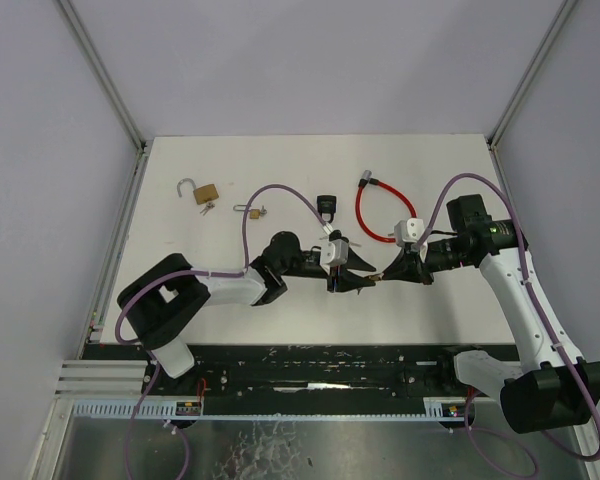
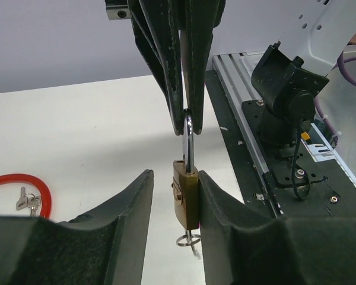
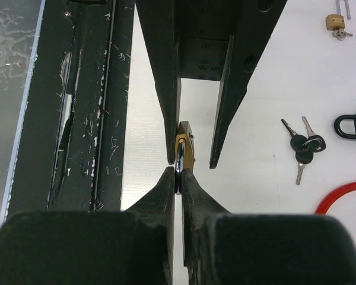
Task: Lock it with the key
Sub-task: Lock the lock.
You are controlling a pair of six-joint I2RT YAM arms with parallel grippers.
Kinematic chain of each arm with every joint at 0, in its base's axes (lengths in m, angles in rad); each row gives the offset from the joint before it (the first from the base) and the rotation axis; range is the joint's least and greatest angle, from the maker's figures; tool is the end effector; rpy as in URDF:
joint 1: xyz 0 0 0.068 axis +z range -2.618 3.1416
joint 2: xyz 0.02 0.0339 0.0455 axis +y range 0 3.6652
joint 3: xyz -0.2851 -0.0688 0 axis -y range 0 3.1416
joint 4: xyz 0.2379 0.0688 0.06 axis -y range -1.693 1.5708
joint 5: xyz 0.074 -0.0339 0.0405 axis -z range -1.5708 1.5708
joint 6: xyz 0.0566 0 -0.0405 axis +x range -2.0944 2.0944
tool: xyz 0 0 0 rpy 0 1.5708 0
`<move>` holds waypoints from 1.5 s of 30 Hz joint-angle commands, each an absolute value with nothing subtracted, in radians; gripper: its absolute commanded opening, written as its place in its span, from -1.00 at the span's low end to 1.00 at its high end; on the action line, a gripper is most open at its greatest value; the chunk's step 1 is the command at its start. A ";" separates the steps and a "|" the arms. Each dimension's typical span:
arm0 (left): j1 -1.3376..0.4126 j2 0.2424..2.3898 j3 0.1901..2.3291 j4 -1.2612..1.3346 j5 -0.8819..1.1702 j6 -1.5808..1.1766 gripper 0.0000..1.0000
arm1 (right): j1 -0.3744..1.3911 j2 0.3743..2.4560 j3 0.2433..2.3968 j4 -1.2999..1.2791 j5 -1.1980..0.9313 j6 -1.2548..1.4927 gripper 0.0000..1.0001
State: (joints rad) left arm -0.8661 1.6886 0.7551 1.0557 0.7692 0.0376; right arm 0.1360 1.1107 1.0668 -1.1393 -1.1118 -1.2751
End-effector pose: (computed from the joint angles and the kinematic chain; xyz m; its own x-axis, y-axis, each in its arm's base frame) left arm 0.2013 -0.2975 0.2551 0.1163 -0.0951 -0.9887 0.9909 -0.0570 0.1220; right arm 0.1627 0.0735 0.3267 0.1113 -0.4125 -0.9041 -0.9928 -0.0055 -0.1197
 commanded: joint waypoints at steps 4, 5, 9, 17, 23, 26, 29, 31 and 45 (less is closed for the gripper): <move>-0.868 1.705 0.806 1.023 0.767 0.064 -0.39 | 0.126 1.096 1.111 -1.140 -1.183 -1.241 -1.00; -0.868 1.705 0.807 1.019 0.764 0.067 -0.40 | 0.125 1.094 1.112 -1.140 -1.183 -1.240 -1.00; -0.870 1.706 0.811 1.005 0.752 0.080 -0.41 | 0.120 1.091 1.114 -1.136 -1.188 -1.232 -1.00; -0.876 1.706 0.821 0.966 0.742 0.102 -0.44 | 0.112 1.089 1.116 -1.117 -1.185 -1.206 -1.00; -0.877 1.707 0.824 0.954 0.736 0.109 -0.47 | 0.103 1.080 1.112 -1.100 -1.184 -1.186 -1.00; -0.878 1.707 0.828 0.949 0.740 0.110 -0.59 | 0.103 1.082 1.106 -1.096 -1.185 -1.182 -1.00; -0.878 1.707 0.835 0.936 0.745 0.112 -0.79 | 0.103 1.088 1.105 -1.094 -1.184 -1.181 -1.00; -0.878 1.708 0.839 0.928 0.751 0.115 -0.97 | 0.103 1.089 1.104 -1.095 -1.185 -1.180 -1.00; -0.880 1.684 0.792 1.013 0.749 0.137 -0.99 | 0.146 1.171 1.035 -1.022 -1.157 -1.137 -1.00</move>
